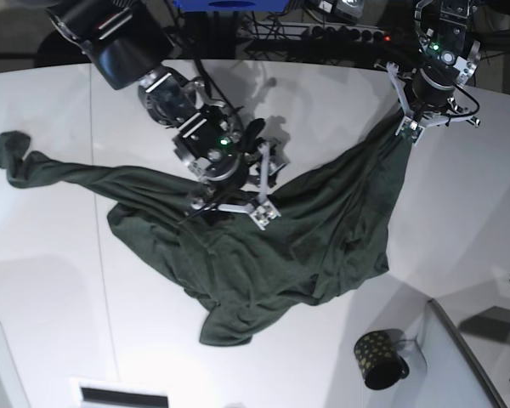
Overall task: Layout the t-shirt on the table in an organized manner, then fold the t-shirt properly
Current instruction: 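Regrasp the shirt with the right gripper near the left gripper, then lift the shirt with both grippers and swing it over the table, then lay the shirt flat and release it from both grippers, then grasp the shirt's edges with both grippers and pull them outward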
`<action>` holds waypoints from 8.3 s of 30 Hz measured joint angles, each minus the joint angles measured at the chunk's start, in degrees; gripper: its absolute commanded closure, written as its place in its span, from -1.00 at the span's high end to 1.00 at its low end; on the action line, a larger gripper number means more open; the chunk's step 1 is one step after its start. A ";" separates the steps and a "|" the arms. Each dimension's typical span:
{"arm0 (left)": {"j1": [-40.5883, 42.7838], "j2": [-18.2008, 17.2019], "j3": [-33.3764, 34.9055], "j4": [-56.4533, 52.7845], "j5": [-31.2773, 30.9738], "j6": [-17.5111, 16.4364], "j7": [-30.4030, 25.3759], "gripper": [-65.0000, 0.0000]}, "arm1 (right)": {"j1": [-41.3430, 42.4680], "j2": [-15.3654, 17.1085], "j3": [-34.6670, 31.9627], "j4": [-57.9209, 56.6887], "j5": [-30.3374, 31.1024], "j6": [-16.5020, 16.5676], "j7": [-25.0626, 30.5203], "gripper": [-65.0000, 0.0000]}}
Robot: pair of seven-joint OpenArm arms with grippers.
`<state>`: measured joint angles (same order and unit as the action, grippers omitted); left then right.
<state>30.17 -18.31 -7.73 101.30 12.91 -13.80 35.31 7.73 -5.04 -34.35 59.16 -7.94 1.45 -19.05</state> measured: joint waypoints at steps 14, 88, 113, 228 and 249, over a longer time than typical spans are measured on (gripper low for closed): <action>-0.31 0.09 -0.22 0.00 -0.07 0.02 0.00 -1.00 | 5.01 -2.38 0.00 -10.05 0.24 0.22 3.26 -0.93; -70.49 -1.16 12.09 7.06 13.57 -1.14 0.48 -1.00 | 30.40 18.16 18.10 47.87 -31.47 31.19 -7.52 -1.00; -15.91 -2.23 8.66 12.17 5.05 -16.63 -0.66 -1.00 | -23.47 8.70 31.67 45.59 -40.04 31.21 -6.36 -1.00; -52.06 12.87 8.74 -35.52 -9.09 -10.19 2.64 -1.00 | -16.41 -2.56 57.00 33.70 -7.02 36.13 -14.01 -0.95; -62.14 17.05 16.76 -82.31 -0.46 -1.44 -35.76 -1.00 | -22.12 -2.40 42.58 30.10 -7.30 35.45 -13.66 -0.95</action>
<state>-31.97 -1.26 9.04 18.98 12.45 -15.25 -0.45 -14.39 -7.44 8.23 89.25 -15.25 36.91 -32.71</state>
